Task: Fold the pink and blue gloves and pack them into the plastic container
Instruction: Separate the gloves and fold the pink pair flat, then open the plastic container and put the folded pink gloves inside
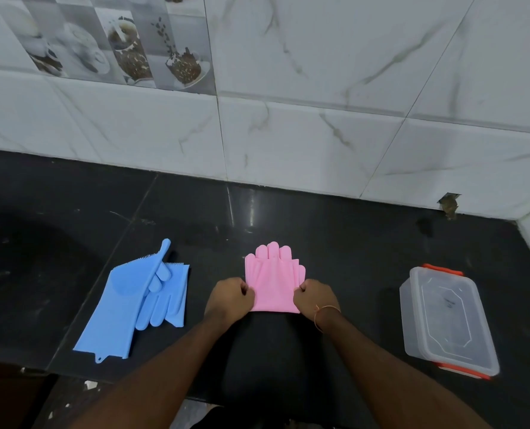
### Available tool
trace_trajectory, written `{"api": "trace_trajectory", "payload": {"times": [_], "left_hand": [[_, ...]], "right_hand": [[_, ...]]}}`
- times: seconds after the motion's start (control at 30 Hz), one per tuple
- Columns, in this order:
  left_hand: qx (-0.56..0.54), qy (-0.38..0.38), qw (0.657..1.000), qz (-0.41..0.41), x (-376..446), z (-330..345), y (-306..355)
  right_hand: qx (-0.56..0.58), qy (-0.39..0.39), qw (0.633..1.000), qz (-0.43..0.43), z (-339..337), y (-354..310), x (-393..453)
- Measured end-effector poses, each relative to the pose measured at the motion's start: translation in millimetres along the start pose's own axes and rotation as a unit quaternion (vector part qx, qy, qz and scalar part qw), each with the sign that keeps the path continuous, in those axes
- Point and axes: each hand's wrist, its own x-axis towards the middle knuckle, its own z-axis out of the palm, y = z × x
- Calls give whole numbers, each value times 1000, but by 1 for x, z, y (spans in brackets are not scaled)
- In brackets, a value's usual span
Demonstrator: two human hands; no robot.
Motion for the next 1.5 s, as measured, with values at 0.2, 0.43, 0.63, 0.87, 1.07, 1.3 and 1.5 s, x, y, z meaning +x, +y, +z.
{"api": "trace_trajectory", "payload": {"times": [0.2,0.43,0.63,0.87,1.07,1.3,1.5], "left_hand": [[6,-12,1000,-14,0,1,6],[35,86,994,64,-10,-11,-2],[101,133,950,265,-8,-13,33],[85,48,883,459,1,18,131],[62,-50,848,523,-3,63,232],[44,-182,886,423,-19,118,323],[43,-222,923,311,-8,145,341]], "right_hand": [[-10,16,1000,20,8,-2,-3],[130,116,985,4,16,16,-31],[287,165,942,58,22,44,-76],[400,274,865,127,25,87,-130],[456,369,783,208,10,134,-158],[504,398,724,253,-26,178,-165],[512,362,738,249,-45,198,-157]]}}
